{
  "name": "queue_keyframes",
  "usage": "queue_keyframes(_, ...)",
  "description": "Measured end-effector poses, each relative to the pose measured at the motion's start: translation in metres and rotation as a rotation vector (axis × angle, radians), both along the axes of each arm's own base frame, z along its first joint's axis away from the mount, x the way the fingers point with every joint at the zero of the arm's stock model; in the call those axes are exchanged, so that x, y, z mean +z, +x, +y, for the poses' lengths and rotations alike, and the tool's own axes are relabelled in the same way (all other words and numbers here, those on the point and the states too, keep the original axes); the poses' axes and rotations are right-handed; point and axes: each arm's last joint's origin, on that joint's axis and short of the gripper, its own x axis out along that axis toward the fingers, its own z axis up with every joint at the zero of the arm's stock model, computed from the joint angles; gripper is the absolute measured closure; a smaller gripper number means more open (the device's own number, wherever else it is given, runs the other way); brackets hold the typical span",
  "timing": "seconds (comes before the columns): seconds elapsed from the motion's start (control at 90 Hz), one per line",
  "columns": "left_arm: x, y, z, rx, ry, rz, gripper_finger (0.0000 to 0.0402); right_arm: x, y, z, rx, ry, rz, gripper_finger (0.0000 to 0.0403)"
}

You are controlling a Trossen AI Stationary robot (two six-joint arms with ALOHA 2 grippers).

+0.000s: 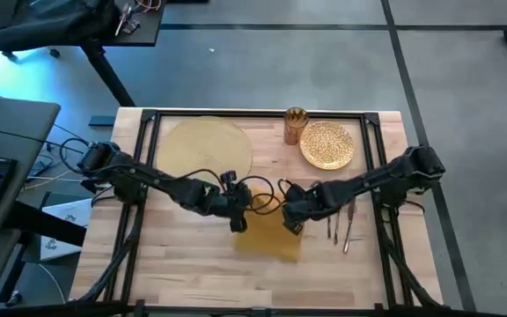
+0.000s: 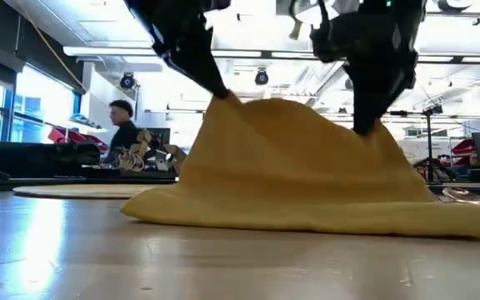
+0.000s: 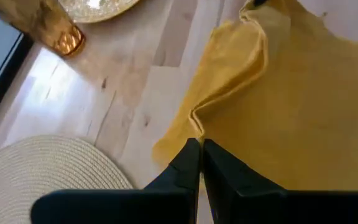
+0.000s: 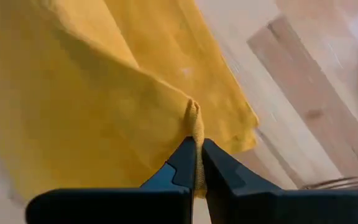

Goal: Set table place
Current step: Fold the yellow table napkin

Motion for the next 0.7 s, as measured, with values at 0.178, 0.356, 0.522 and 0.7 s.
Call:
queue_keyframes(0.178,-0.008,0.001,0.011,0.028,-0.007,-0.007,0.0401,-0.001,0.001,-0.005,-0.029,0.001,-0.004,0.0403)
queue_keyframes(0.356,-0.016,0.001,0.02,0.045,0.004,-0.023,0.0401,-0.002,0.002,-0.01,-0.074,0.006,-0.007,0.0403)
queue_keyframes(0.522,-0.022,-0.001,0.025,0.029,0.04,-0.009,0.0401,-0.003,0.002,-0.013,-0.154,0.032,0.003,0.0403)
queue_keyframes(0.7,-0.025,0.002,0.03,0.023,0.039,-0.066,0.0401,-0.003,0.0,-0.013,-0.19,0.05,0.013,0.0403)
